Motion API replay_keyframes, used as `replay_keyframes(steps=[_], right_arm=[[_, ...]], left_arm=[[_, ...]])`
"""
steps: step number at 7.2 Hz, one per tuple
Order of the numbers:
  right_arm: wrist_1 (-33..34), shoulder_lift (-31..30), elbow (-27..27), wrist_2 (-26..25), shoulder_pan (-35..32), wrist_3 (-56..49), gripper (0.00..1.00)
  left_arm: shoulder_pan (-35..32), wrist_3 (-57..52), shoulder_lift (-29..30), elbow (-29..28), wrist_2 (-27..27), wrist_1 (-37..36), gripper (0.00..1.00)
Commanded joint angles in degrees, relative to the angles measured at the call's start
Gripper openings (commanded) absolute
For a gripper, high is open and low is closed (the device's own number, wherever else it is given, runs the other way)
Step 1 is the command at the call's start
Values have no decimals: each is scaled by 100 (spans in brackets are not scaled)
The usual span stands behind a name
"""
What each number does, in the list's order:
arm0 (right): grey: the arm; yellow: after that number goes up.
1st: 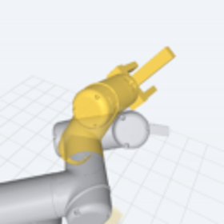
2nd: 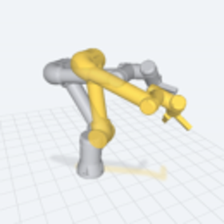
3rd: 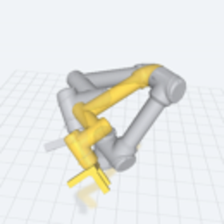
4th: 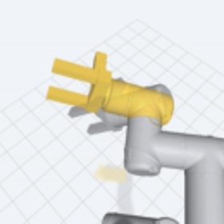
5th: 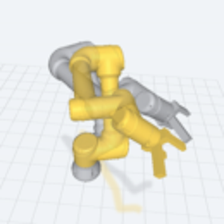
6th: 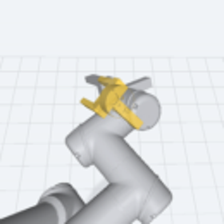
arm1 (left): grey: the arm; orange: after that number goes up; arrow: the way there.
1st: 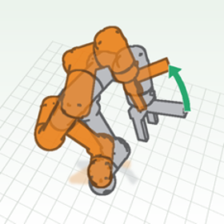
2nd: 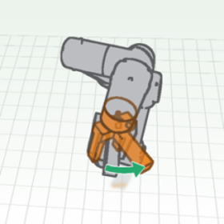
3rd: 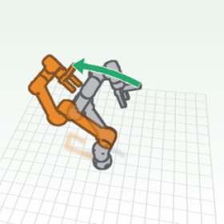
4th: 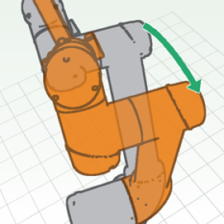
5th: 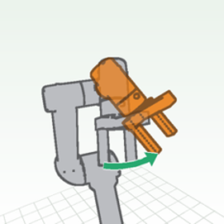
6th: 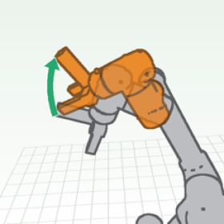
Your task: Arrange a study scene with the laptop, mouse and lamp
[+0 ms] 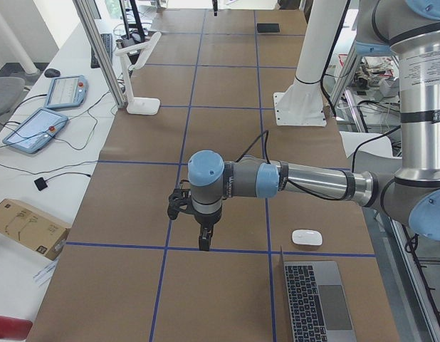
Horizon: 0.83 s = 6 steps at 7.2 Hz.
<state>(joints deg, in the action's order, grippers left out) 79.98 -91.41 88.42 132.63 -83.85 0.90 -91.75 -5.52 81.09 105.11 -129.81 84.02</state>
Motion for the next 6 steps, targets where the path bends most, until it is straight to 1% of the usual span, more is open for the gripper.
replay_keyframes(steps=[1, 2, 3, 4, 5, 6], right_arm=[[-70, 0, 0, 0, 9, 16, 100], [-105, 0, 0, 0, 9, 24, 100], [-114, 0, -9, 0, 9, 16, 100], [-114, -9, -9, 9, 9, 7, 100], [-114, -9, -9, 9, 26, 7, 100], [-114, -9, 0, 9, 26, 7, 100]], left_arm=[[-324, 50, 12, -374, 17, 219, 100], [-404, -10, -92, -351, -44, 246, 100], [-440, 154, -154, -437, -1, 281, 100], [-588, 565, -146, -578, 8, 264, 100], [-799, 1639, -181, -588, 17, 238, 100], [-888, 2129, -503, -518, -9, 203, 100]])
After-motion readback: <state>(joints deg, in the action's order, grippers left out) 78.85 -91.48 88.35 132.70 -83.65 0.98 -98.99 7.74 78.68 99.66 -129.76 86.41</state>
